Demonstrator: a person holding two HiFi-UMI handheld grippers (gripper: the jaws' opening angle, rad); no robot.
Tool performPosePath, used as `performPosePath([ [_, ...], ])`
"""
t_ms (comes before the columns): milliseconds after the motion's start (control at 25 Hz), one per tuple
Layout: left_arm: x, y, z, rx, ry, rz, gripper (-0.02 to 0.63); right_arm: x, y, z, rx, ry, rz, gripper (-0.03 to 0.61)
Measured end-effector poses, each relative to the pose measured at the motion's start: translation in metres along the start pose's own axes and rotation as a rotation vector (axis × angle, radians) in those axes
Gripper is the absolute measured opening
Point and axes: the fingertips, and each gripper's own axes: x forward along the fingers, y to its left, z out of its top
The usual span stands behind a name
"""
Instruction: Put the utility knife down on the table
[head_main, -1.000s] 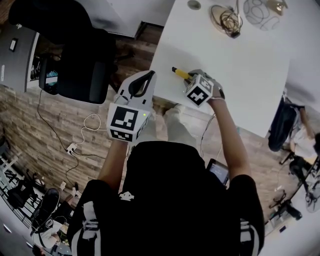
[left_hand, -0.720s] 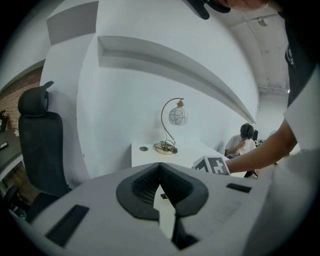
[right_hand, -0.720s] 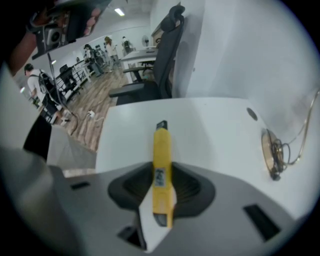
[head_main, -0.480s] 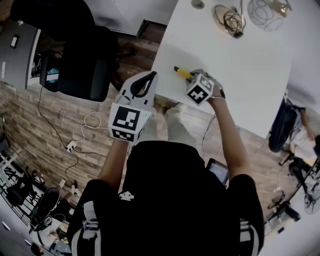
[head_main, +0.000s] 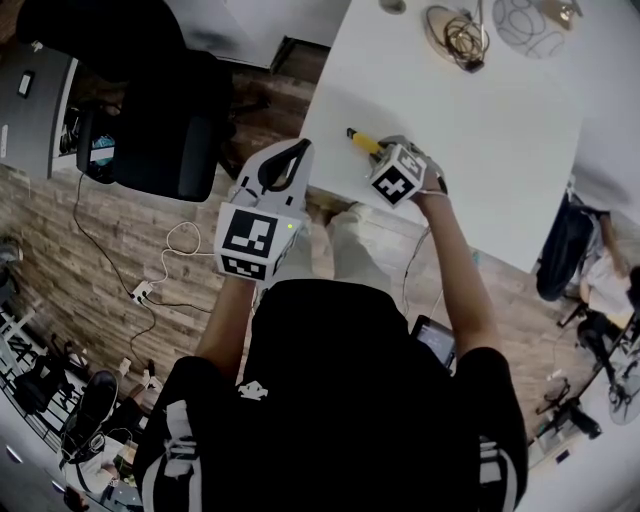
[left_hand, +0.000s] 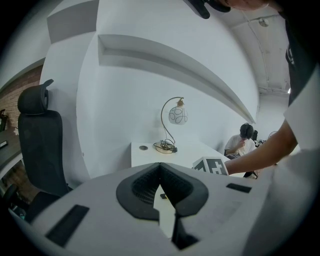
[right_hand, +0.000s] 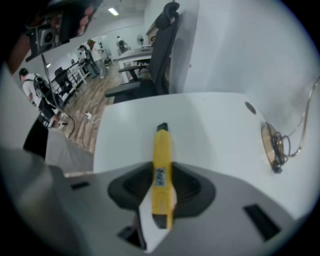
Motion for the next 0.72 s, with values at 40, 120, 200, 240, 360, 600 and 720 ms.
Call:
performPosePath([
  [40,0.000,0.000,0.001,-0.002,-0.002,0.002,0.018,0.000,0.000,0.000,0.005,-0.002,0.000,0.138],
  [120,-0.001,0.001,0.001,-0.001,-0.002,0.002,0.018,-0.002,-0.001,0.001,0.011,-0.007,0.002,0.140],
  [200,0.000,0.000,0.001,0.005,0.000,-0.001,0.018,-0.002,0.000,0.002,0.017,-0.012,0.012,0.150],
  [240,0.000,0.000,0.002,0.006,-0.001,-0.002,0.018,-0.003,0.000,0.003,0.020,-0.015,0.019,0.161],
  [360,0.001,0.000,0.005,0.004,-0.008,-0.003,0.018,-0.004,0.001,0.005,0.027,-0.021,0.028,0.165],
  [600,-0.001,-0.001,0.008,0.007,-0.012,-0.009,0.018,-0.012,-0.003,0.008,0.040,-0.036,0.006,0.164],
  [720,-0.004,0.000,0.010,0.013,-0.018,-0.006,0.018,-0.017,-0.003,0.011,0.053,-0.054,0.003,0.164],
])
